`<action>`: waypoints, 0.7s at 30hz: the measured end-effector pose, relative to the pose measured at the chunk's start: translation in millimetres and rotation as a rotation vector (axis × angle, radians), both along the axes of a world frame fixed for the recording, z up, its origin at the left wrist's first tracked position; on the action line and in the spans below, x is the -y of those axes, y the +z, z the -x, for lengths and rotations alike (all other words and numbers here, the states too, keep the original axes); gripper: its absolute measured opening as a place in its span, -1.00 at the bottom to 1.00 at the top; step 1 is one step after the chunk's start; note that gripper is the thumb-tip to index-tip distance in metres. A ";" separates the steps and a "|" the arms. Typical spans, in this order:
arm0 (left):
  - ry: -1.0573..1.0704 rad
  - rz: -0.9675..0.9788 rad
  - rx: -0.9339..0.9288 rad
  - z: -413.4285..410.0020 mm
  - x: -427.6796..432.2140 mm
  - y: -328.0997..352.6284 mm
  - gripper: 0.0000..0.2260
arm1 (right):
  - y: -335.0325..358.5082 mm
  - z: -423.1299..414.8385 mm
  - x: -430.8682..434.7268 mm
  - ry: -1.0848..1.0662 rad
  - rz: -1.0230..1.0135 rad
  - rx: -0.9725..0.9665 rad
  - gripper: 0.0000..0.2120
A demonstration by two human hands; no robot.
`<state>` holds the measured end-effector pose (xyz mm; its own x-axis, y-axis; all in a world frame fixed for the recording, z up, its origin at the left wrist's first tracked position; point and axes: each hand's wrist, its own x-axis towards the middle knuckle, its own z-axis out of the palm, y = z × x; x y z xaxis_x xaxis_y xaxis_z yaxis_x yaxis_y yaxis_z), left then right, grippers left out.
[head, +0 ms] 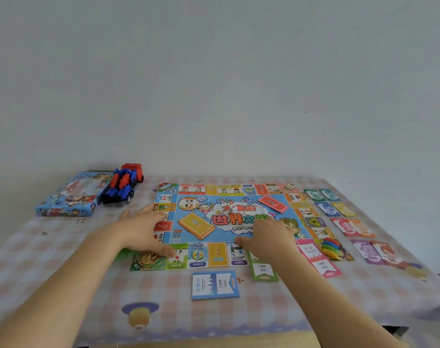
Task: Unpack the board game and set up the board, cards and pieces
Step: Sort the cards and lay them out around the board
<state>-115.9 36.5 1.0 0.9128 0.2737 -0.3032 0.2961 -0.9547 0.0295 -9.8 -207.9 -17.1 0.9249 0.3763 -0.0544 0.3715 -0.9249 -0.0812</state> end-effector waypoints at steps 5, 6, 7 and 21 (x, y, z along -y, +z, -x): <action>-0.001 0.006 0.028 2.0 0.8 -1.2 0.33 | 1.7 0.5 9.8 0.012 -0.098 0.045 -0.45; 0.000 0.016 0.050 2.2 1.7 -1.3 0.31 | 2.7 0.4 13.8 0.011 -0.149 0.066 -0.49; 0.003 0.041 0.094 2.3 3.4 -0.6 0.25 | 4.1 0.2 18.5 0.009 -0.209 0.089 -0.54; -0.461 0.173 0.431 -45.8 160.4 -6.6 -0.47 | 7.8 3.1 97.5 -0.114 -0.424 0.321 -0.61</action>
